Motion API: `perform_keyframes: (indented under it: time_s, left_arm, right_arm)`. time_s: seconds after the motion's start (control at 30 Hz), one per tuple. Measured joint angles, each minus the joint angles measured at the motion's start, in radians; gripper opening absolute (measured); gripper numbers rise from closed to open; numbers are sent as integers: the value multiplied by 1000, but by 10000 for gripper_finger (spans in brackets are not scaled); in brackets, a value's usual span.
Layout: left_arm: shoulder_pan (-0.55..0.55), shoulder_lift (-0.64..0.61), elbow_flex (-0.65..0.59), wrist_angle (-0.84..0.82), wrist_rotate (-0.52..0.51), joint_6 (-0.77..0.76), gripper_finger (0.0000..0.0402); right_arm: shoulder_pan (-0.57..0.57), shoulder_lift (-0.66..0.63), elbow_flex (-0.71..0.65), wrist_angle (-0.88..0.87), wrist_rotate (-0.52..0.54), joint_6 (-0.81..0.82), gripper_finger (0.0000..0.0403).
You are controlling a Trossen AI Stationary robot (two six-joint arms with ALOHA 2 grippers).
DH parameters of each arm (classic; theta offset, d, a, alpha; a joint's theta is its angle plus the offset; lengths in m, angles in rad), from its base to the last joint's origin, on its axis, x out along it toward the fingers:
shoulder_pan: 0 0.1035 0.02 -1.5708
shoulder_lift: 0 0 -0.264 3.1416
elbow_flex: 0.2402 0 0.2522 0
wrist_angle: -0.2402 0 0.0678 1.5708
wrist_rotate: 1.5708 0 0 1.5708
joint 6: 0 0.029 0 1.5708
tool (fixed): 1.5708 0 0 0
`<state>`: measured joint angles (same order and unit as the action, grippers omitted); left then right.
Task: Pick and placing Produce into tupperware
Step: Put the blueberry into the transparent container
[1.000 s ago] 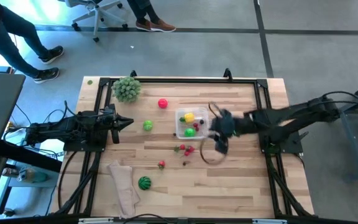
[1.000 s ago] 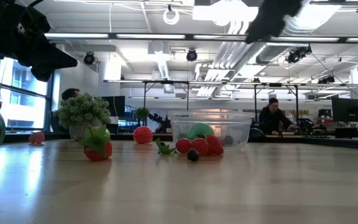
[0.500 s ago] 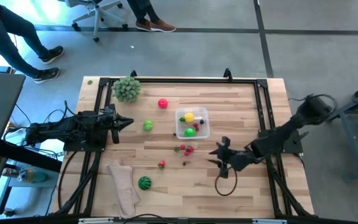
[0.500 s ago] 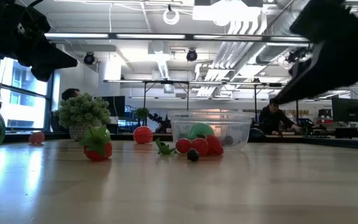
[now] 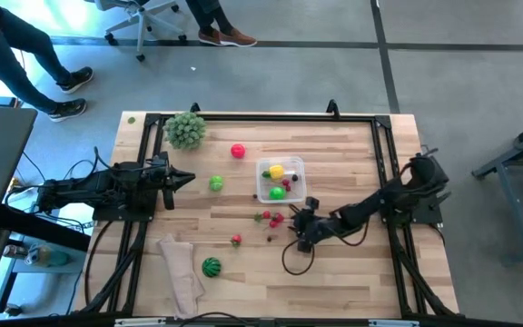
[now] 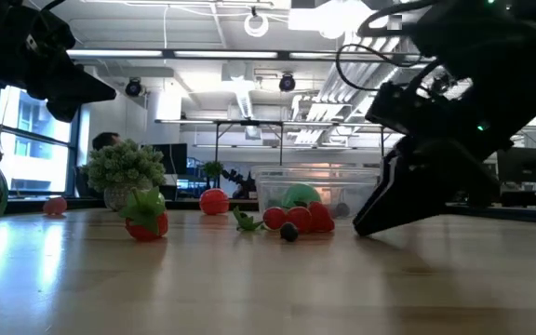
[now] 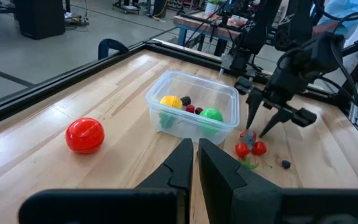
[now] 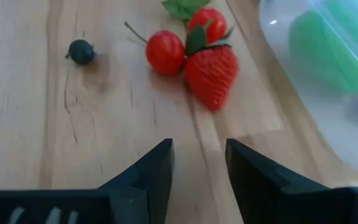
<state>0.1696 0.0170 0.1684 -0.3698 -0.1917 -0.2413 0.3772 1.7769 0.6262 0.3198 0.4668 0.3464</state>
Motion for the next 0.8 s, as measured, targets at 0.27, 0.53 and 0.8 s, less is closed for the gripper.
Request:
perform_keyframes:
  time_s: [0.27, 0.53, 0.8]
  left_arm:
    - [0, 0, 0, 0, 0, 0, 17]
    - [0, 0, 0, 0, 0, 0, 17]
    - [0, 0, 0, 0, 0, 0, 17]
  right_arm:
    - [-62, 54, 80, -4, -57, -59, 142]
    - [-92, 58, 100, -29, -76, -12, 142]
    - [-89, 57, 100, -33, -75, 16, 142]
